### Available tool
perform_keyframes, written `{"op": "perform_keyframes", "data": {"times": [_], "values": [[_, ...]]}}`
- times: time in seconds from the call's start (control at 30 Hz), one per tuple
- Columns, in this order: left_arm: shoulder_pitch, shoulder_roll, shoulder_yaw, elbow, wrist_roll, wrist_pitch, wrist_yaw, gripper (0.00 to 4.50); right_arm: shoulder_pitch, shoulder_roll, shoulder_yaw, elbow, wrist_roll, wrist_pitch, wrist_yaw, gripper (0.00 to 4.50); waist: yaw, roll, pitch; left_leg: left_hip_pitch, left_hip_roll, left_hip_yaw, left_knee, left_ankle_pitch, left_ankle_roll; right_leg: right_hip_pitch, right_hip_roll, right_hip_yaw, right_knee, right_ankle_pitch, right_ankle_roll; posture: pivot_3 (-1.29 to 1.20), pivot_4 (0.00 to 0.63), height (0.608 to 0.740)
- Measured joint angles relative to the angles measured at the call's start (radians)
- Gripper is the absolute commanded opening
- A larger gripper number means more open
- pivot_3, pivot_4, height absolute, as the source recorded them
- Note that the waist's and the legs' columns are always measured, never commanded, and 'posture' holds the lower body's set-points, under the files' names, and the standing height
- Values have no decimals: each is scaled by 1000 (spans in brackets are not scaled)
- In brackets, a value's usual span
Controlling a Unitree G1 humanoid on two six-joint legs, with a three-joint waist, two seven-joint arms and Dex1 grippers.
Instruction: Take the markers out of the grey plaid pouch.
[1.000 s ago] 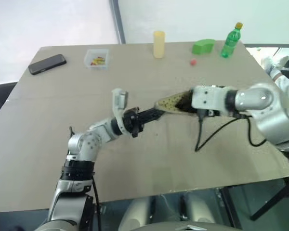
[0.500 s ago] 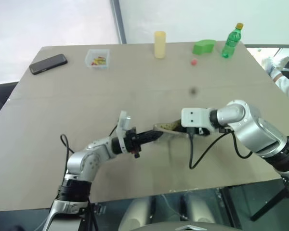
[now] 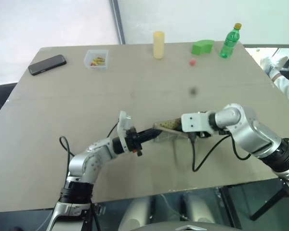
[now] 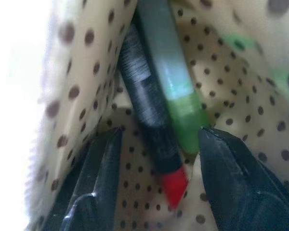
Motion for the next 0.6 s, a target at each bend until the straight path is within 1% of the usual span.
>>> {"op": "perform_keyframes", "data": {"times": [0.03,0.07,0.1,0.27,0.43,0.5,0.6], "values": [[0,0,0,0,4,-9,-2,0,3,0,-3,6,-9,-1,0,715,0,-1,0,0,0,0,0,0,0,0,0,0,0,0,0,0,150,740],[-1,-1,0,0,7,-12,-3,0,9,0,-3,13,-14,-1,-1,287,1,-1,-1,0,0,0,0,0,0,0,0,0,0,0,0,0,150,740],[-1,-1,0,0,8,-15,-3,0,15,1,-12,13,-18,-2,-7,69,1,-1,-1,0,0,0,0,-1,-1,0,0,0,0,0,0,0,150,740],[-9,-6,-1,2,20,-46,-11,0,39,6,-46,-1,-21,16,-22,69,2,-1,-1,0,0,0,1,-2,0,1,0,0,0,0,0,0,150,740],[-12,-5,-1,11,48,-87,-25,0,102,9,-188,-125,63,99,-18,69,8,-1,-1,-1,0,-1,0,0,0,0,0,0,-1,0,0,0,150,740],[-13,-5,-3,17,70,-120,-36,0,122,7,-262,-219,123,145,-9,69,13,0,0,-2,0,-1,-1,0,0,-1,0,0,-2,0,0,0,150,740],[-13,-6,-9,23,83,-132,-47,0,126,-13,-287,-259,144,164,-12,69,19,0,0,-2,0,-1,-1,-2,1,0,0,-1,-3,0,0,0,150,740]]}}
